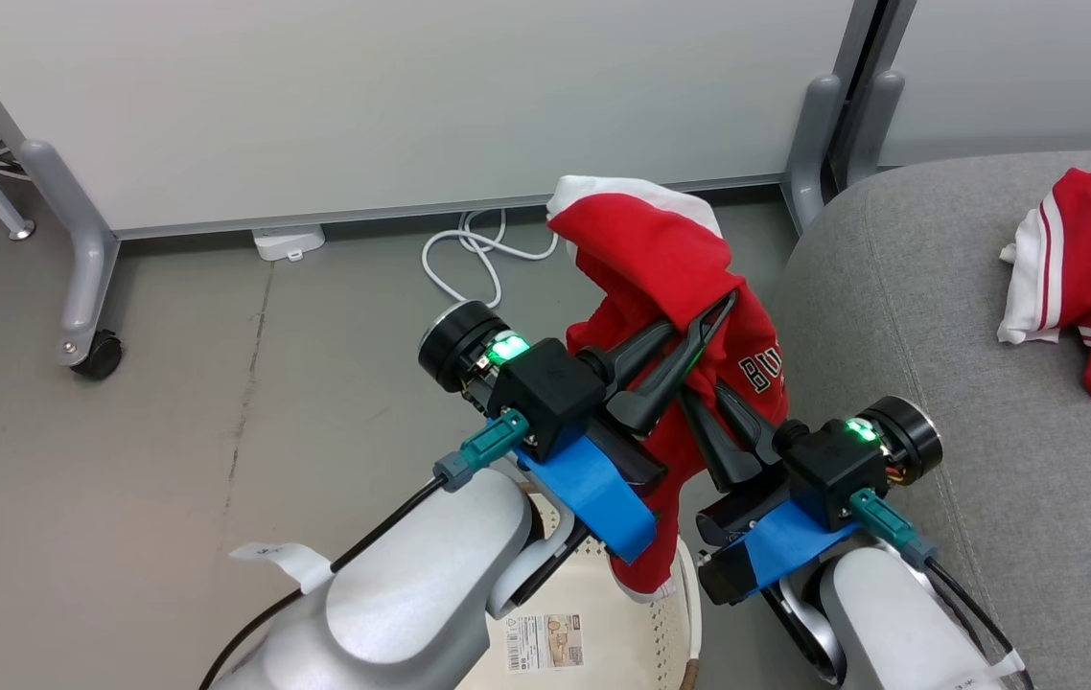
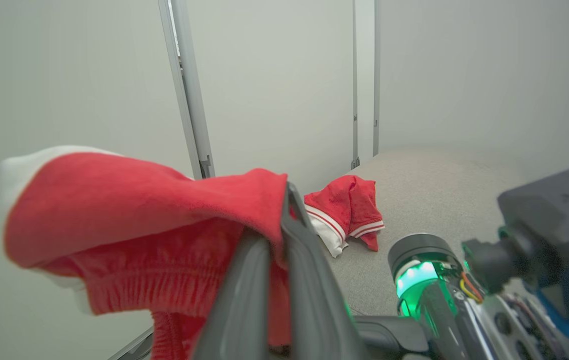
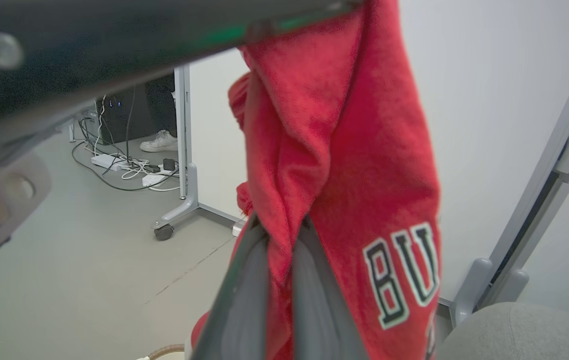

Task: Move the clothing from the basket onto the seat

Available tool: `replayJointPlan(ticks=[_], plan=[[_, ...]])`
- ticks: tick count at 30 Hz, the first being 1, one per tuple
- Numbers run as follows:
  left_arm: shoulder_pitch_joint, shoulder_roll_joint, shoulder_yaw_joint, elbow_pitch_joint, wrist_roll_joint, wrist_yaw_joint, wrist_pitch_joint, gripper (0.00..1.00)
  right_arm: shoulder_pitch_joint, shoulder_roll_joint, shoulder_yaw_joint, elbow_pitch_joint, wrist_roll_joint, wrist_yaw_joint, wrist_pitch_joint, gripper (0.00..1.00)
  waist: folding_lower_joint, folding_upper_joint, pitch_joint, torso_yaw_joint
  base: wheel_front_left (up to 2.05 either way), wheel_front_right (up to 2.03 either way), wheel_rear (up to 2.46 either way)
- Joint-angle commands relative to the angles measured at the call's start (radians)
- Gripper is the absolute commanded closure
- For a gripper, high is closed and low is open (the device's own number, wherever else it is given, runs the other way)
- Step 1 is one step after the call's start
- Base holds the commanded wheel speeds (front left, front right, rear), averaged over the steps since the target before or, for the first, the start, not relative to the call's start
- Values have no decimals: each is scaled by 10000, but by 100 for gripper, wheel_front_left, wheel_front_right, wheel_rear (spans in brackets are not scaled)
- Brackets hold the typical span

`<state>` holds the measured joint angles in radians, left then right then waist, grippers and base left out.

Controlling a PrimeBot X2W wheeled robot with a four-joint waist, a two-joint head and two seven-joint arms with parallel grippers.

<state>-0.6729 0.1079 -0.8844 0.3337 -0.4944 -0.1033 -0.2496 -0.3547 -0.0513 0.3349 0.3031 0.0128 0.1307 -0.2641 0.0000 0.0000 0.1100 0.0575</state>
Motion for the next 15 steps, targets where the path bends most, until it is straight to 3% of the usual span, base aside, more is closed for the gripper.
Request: replayJointPlan(ticks=[1, 2, 3, 4, 5, 15], plan=[[80, 33, 8, 40, -55, 37, -70, 100, -23, 14, 18, 16, 57, 1, -4, 100, 0, 0, -1, 0, 0, 0, 0], [84, 32, 25, 51, -52, 76, -72, 100, -25, 14, 23, 17, 63, 1, -4, 100, 0, 0, -4, 1, 0, 0, 0], [86, 27, 29, 56, -54, 93, -77, 78, -25, 14, 27, 17, 70, 1, -4, 100, 0, 0, -6, 1, 0, 0, 0], [82, 32, 33, 74, -28, 148, -81, 20, -24, 14, 30, 18, 91, 1, -4, 100, 0, 0, -9, 2, 0, 0, 0], [67, 40, 34, 94, 26, 192, -84, 0, -18, 14, 31, 19, 120, 1, -4, 100, 0, 0, -12, 4, 0, 0, 0], [-22, 79, 0, 121, 118, 312, -95, 0, -93, 15, -17, -4, 246, 1, -4, 100, 0, 0, 82, 3, 0, 0, 0]])
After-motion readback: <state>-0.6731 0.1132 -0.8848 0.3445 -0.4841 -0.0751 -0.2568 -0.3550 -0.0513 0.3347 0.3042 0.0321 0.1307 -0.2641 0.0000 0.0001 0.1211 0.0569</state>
